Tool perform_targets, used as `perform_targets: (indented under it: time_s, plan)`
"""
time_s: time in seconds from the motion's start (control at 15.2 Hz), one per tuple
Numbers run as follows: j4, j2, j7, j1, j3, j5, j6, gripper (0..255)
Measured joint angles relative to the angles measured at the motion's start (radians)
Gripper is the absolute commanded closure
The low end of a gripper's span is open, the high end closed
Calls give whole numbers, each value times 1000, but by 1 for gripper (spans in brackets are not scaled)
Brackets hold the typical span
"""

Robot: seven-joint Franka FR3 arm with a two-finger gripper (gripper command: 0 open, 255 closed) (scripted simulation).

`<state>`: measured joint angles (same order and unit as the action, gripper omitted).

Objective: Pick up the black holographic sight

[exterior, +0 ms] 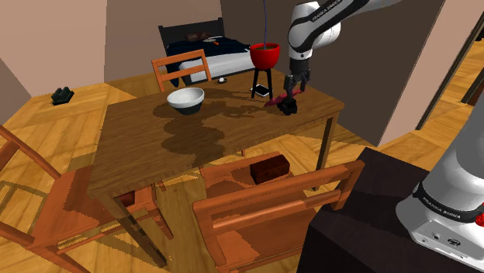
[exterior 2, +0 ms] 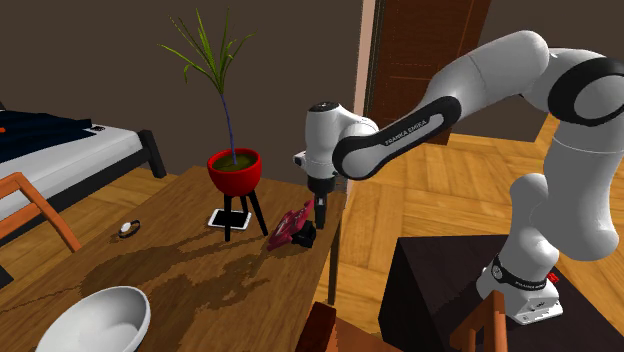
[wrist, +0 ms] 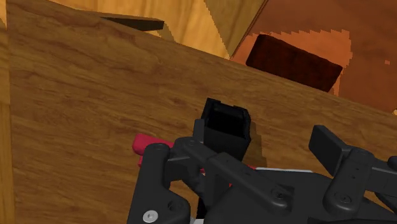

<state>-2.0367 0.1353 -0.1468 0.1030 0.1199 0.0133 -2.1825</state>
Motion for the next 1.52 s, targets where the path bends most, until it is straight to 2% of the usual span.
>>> perform_targets:
  time_s: [0.26,0.79,0.86,1.52]
  plan:
    - [95,143,-19,16,5,18,-16,0]
    - [85,212,-26,22,3,29,-92,0]
    - [84,216,-27,22,3,29,-96,255]
    - [84,219,-27,22,2,31,-103,255]
